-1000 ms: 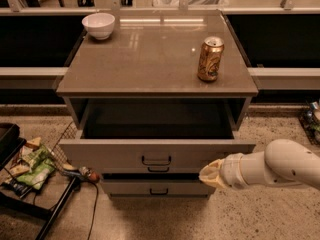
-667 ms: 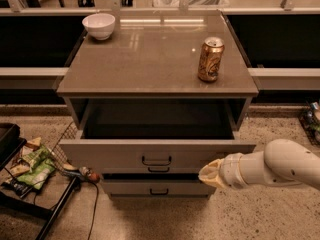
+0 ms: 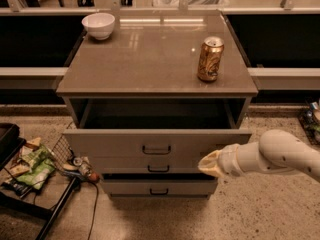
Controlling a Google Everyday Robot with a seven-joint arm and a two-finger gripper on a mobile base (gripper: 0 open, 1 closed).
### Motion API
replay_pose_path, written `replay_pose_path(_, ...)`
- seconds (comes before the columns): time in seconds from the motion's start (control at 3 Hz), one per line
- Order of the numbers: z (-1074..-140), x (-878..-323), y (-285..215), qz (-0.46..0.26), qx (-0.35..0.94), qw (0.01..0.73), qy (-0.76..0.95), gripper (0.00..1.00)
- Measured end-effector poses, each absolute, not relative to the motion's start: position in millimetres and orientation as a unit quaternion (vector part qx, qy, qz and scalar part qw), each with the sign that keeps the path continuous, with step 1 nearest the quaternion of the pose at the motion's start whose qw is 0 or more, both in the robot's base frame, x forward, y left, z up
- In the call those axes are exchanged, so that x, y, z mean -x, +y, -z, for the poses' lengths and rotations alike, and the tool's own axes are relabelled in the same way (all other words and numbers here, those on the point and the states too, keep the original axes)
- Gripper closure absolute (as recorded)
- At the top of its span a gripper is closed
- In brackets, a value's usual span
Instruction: Close top drawer
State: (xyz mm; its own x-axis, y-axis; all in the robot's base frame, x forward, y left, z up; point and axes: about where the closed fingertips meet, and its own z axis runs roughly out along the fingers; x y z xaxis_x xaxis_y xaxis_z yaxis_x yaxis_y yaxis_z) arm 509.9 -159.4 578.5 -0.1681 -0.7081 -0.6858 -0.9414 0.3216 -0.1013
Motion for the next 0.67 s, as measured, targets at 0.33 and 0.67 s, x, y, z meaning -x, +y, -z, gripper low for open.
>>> replay_pose_path(0.33, -574, -558, -184, -0.173, 0.548, 0.34, 0.745, 1.0)
replay_pose_path(0.67, -572, -573, -194, -0.171, 0.545, 0.343, 0.745, 1.0)
